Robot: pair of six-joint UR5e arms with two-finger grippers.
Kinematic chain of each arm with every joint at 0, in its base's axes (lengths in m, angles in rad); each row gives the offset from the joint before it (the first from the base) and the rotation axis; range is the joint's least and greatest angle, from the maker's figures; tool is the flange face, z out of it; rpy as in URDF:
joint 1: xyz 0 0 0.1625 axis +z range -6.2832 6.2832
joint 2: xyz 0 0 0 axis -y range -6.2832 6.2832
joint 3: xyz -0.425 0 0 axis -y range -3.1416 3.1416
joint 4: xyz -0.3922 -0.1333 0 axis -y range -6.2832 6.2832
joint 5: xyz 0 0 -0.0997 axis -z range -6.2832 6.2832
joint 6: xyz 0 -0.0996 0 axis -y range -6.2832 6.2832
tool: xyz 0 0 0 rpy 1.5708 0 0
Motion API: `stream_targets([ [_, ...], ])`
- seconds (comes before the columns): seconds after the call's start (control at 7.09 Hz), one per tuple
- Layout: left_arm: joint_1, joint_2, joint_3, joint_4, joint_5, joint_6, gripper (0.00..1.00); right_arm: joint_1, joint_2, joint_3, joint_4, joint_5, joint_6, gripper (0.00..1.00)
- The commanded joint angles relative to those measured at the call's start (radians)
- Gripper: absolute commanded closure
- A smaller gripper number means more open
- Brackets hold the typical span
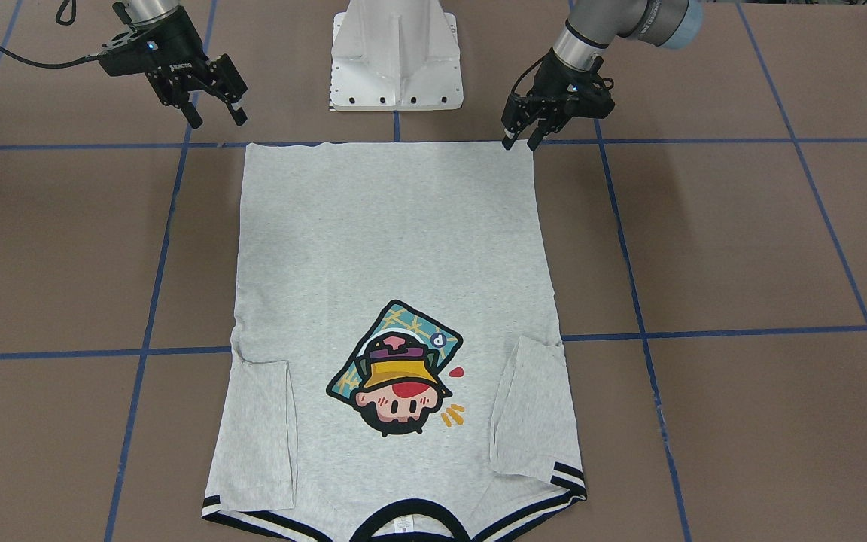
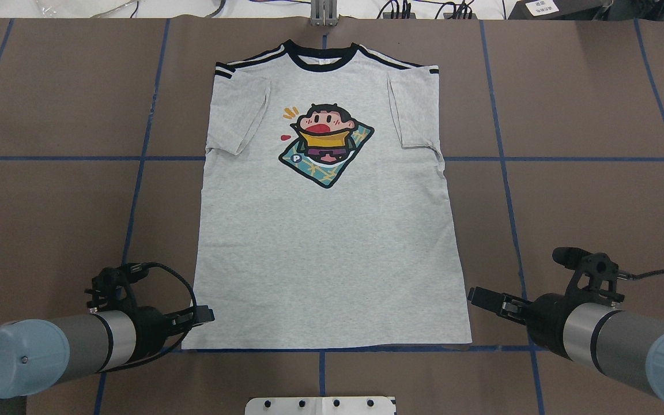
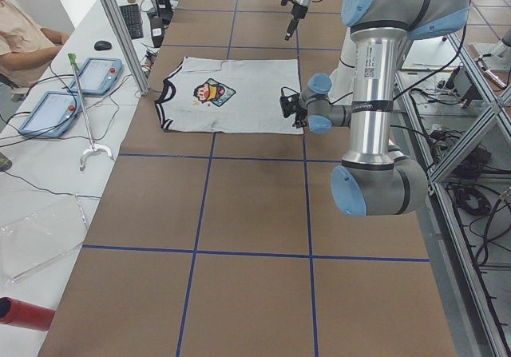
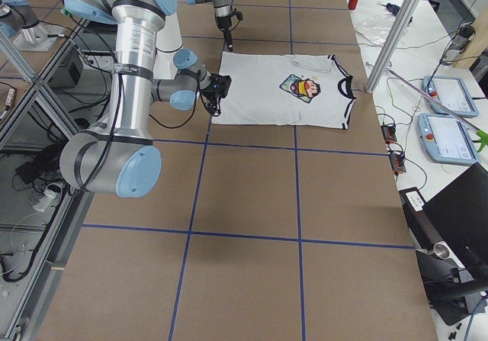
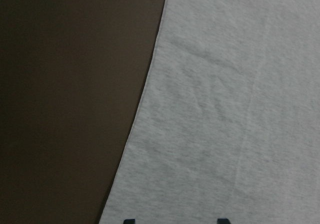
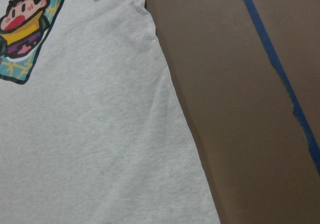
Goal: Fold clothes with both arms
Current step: 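Align both grippers at the hem corners nearest the robot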
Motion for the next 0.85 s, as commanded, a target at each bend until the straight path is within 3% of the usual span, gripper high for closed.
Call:
stream_targets([
  [0.0,0.015,0.024,0.013,-0.001,0.007,-0.004,0.37,-0.007,0.0,0.0,0.0,-0.003,0.001,0.04],
  [0.71,0.044,0.039,0.013,0.001,0.025,-0.005,0.38,-0.012,0.0,-0.003,0.0,-0.012,0.001,0.04],
])
